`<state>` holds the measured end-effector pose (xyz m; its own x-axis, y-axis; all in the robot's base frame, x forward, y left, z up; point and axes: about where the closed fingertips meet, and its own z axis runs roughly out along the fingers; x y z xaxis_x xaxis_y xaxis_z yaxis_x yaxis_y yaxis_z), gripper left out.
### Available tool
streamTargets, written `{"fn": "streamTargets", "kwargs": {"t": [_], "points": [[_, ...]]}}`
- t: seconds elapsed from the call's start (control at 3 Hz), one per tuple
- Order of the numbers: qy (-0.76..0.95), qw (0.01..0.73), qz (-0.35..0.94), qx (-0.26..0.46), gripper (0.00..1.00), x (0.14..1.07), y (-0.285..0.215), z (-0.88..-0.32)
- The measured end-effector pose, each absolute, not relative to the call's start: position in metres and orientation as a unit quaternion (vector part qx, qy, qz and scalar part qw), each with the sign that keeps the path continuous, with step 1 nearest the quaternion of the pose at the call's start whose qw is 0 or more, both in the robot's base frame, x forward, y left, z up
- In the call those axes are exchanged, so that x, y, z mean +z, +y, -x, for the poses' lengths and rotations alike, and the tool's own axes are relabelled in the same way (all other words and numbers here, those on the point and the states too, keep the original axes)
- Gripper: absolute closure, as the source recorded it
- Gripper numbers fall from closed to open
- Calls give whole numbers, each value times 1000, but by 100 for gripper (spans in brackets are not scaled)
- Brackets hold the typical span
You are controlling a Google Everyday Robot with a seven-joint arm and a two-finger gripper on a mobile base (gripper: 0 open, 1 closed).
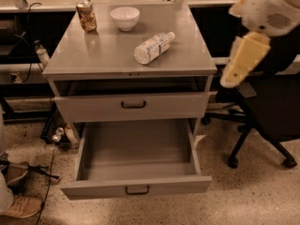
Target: Place blue plastic bottle into middle drawer
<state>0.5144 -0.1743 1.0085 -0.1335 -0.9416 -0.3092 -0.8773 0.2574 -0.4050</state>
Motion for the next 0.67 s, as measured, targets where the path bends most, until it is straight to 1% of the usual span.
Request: {"fn": "streamTargets", "kwargs": {"t": [0.33, 0.67], "points": [[714, 261, 646, -76, 0, 1002, -149, -572], [678, 235, 689, -100, 0, 978, -118, -639]]}}
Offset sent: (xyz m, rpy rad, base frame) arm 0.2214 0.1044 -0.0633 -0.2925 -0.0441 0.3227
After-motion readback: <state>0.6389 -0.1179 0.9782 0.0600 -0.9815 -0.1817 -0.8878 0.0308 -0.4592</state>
